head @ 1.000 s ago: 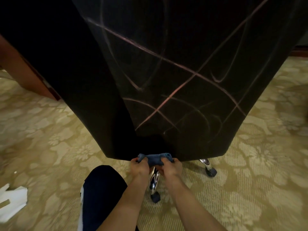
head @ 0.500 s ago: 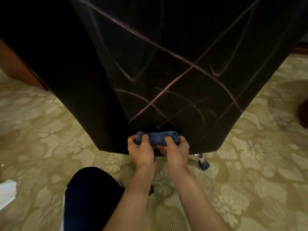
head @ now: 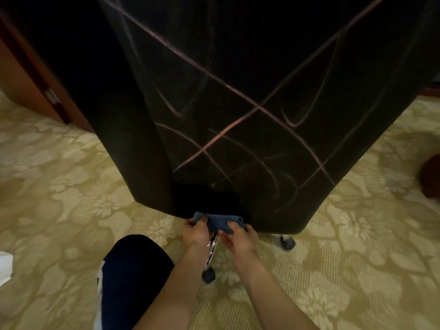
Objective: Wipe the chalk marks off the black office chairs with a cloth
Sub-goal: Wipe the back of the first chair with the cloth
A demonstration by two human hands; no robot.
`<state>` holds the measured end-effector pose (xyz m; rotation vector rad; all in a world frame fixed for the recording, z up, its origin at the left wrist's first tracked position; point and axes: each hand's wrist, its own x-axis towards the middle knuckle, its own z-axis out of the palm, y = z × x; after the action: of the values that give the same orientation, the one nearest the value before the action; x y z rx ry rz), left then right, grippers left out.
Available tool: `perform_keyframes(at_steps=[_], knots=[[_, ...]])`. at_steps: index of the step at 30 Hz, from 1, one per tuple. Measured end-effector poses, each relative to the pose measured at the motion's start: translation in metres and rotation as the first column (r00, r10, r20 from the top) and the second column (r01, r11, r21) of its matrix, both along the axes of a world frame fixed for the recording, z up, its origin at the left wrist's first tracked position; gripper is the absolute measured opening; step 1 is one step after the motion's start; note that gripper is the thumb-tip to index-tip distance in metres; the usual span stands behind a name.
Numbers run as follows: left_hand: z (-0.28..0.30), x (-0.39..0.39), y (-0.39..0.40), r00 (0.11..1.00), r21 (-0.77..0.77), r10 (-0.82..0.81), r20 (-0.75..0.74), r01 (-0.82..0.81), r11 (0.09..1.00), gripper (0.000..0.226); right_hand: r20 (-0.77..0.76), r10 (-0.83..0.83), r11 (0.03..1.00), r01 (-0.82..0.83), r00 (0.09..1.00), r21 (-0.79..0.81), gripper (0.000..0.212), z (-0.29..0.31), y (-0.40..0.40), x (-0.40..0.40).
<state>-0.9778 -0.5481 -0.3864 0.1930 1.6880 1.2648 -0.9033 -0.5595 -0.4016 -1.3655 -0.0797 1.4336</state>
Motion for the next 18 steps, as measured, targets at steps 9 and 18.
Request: perform_keyframes(at_steps=[9, 18], knots=[[0.049, 0.028, 0.001, 0.996, 0.346, -0.004, -0.094, 0.036, 0.937, 0.014, 0.43, -0.04, 0.94, -0.112, 0.902, 0.323, 0.008, 0.078, -0.008, 0.033], [0.031, 0.019, 0.005, 0.966, 0.303, 0.028, -0.257, 0.053, 0.952, 0.017, 0.579, -0.065, 0.964, -0.1, 0.813, 0.248, 0.007, 0.04, -0.003, 0.011]])
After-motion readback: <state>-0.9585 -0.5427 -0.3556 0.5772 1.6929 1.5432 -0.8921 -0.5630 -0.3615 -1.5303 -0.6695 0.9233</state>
